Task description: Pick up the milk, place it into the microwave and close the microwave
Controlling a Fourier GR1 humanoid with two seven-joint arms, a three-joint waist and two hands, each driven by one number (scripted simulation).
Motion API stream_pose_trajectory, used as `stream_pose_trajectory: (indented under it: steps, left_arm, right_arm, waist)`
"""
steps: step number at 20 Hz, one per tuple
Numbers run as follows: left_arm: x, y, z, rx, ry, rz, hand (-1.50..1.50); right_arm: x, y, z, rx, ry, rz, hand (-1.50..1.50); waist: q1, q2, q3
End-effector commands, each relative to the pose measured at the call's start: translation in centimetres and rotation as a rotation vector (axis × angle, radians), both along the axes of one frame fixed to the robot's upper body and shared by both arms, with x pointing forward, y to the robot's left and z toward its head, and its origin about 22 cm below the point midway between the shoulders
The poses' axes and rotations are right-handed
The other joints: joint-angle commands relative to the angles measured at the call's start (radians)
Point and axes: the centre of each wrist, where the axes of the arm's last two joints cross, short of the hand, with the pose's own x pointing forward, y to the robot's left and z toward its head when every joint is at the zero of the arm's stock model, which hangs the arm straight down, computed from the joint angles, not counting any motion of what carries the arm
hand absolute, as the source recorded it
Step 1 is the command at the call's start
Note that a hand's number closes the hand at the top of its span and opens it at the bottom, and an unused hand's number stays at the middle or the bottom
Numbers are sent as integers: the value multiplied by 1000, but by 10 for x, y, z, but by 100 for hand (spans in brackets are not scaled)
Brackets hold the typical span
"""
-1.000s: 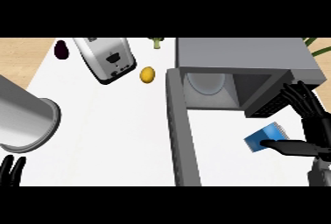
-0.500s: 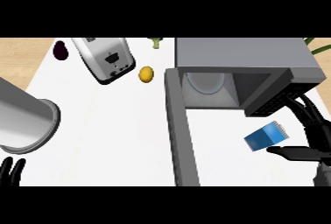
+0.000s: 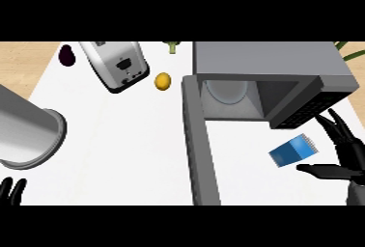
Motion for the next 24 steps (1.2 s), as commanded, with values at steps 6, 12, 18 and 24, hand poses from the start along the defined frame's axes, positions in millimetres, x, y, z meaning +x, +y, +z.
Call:
stream_pose_trajectory:
  steps: [6,12,18,24]
  left_arm:
    - [2,-1,12,7,-8,7,-150]
    - [-4,-1,8,-14,9,4,-150]
    - [-14,-2,4,-14,10,2,-150]
    - [2,2,-9,3,17,15,-150]
  right_arm:
    - [15,5,-25,32,142,63,-150]
    - [-17,11,-60,111,180,97,-150]
    - [8,25,-69,94,133,56,-150]
    - [9,12,-65,255,76,89,150]
  waist:
    - [6,17,14]
    - [1,16,14]
    - [23,18,15]
    - [4,17,14]
